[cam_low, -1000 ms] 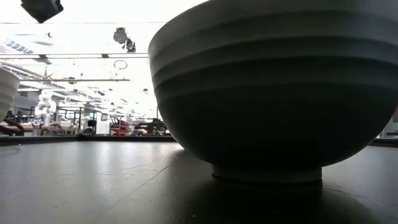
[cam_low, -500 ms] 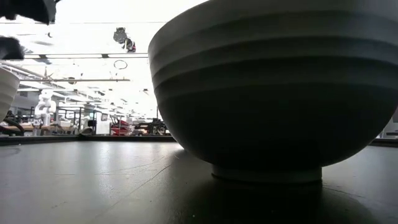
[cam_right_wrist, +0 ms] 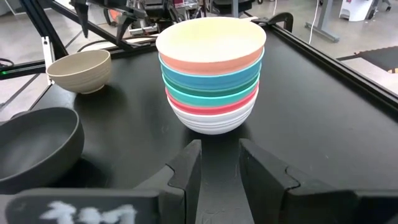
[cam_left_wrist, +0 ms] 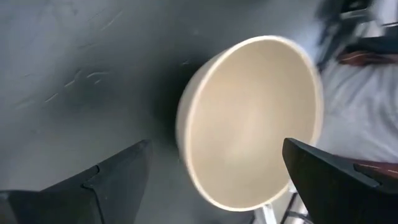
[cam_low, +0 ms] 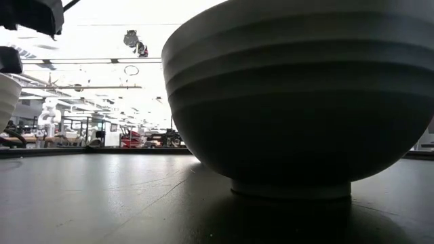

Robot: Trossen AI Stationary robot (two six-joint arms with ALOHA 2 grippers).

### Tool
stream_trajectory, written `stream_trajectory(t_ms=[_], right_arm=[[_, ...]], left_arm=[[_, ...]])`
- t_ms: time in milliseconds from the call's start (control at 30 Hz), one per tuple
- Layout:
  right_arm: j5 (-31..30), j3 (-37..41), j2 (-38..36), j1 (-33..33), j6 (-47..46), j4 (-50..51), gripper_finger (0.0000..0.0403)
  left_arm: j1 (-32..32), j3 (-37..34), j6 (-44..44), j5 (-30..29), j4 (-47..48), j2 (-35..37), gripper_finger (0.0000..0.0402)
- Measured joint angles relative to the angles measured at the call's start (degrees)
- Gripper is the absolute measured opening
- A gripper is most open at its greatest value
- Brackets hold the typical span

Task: Nest bowls inside each other
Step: Stack the gray bowl on top of the light orange bowl

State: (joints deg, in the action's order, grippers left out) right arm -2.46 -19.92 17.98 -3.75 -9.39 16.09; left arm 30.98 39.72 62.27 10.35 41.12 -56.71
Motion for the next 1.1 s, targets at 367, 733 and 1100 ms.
stream_trajectory(t_ms=[367,733,1100], right_arm=[[0.0,0.0,0.0,0.0,0.0,0.0,0.0100],[0.0,0.0,0.0,0.0,0.0,0.0,0.0100],[0.0,0.0,0.0,0.0,0.0,0.0,0.0100]], left_arm=[[0.0,0.0,1.1,1.5,2.2,-6.6,0.0360],[0.0,0.0,0.0,1.8,2.3,-11.7,0.0360],[0.0,0.0,-1.5,-0.5,3.1,-15.5,0.0310]])
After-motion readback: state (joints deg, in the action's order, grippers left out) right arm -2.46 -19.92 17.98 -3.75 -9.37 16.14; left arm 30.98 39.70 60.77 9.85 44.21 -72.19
